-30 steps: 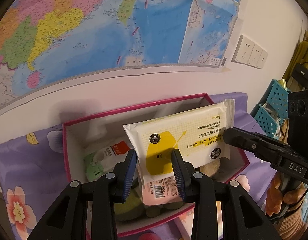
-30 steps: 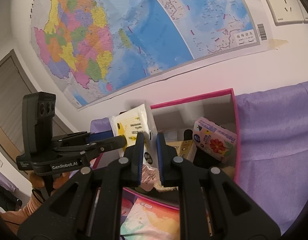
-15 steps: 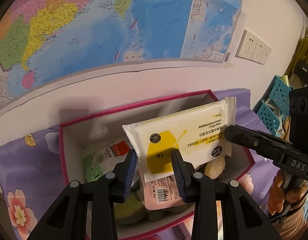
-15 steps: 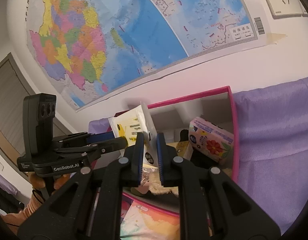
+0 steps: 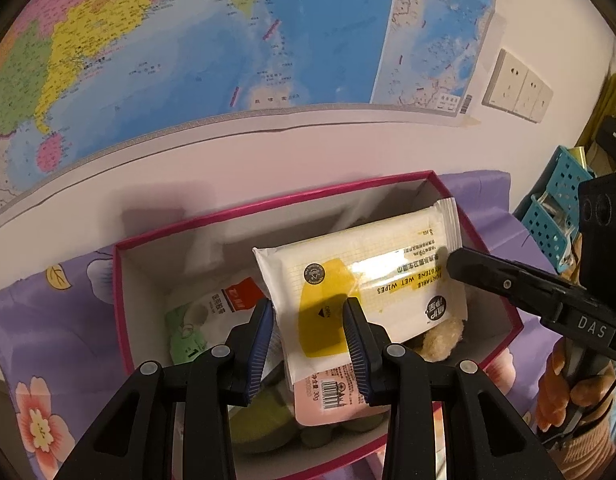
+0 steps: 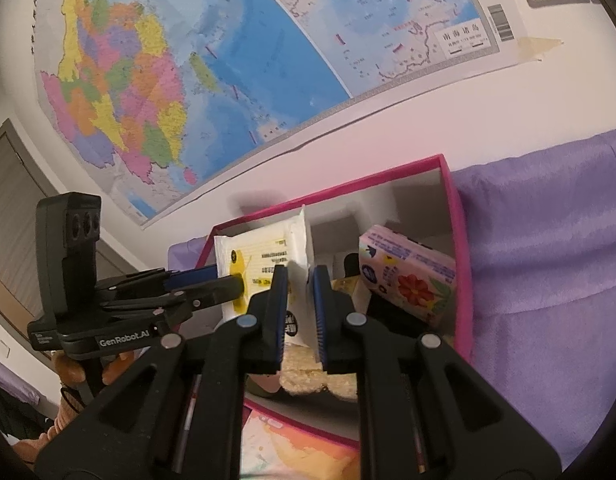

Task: Organize soft objects

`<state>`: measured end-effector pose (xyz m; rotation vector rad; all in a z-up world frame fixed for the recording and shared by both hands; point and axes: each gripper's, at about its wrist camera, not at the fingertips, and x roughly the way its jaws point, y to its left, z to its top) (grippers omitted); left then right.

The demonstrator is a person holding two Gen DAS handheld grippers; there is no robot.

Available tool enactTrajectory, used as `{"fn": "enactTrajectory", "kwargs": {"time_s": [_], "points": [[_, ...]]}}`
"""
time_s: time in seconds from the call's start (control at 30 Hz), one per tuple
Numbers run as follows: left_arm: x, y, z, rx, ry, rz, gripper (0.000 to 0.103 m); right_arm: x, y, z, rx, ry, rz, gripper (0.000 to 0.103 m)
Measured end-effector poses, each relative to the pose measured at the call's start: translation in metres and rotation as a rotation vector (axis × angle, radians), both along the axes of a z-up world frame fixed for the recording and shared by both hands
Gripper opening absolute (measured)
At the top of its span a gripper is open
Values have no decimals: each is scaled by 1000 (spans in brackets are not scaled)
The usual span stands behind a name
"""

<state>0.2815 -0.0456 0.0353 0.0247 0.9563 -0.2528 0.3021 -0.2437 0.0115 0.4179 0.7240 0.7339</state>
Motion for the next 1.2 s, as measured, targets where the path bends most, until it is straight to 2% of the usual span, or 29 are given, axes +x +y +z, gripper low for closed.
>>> {"fn": "enactTrajectory", "kwargs": {"time_s": [0.17,0.23,0.3,0.4,0.57,0.67,0.8,0.87,0.93,1.03,1.2], "points": [[5,3,-1,-18,11,21,36,5,-2,-3,-1,5,-44,20],[4,5,0,-24,5,29,38,8,-4,-5,4,17,-57,32],[1,8,2,-23,-6,35,39,7,-5,-5,-2,10,-54,32],[-12,11,7,-23,-51,34,48,2,-5,-3,-23,-8,-57,33],[-43,14,20,-40,-150,30,59,-23,-4,7,-67,-84,-45,47],[-67,17,28,-54,-216,33,72,-44,-1,13,-111,-144,-27,52],[-108,25,38,-90,-309,41,86,-78,2,15,-189,-231,-18,74],[-127,29,41,-90,-342,48,89,-95,5,12,-228,-259,-18,82],[-145,30,39,-81,-372,62,103,-114,5,6,-268,-279,-23,88],[-170,31,33,-60,-403,97,103,-137,9,-7,-329,-293,-28,89],[-195,32,12,-56,-351,181,103,-168,11,-27,-371,-287,-50,92]]}}
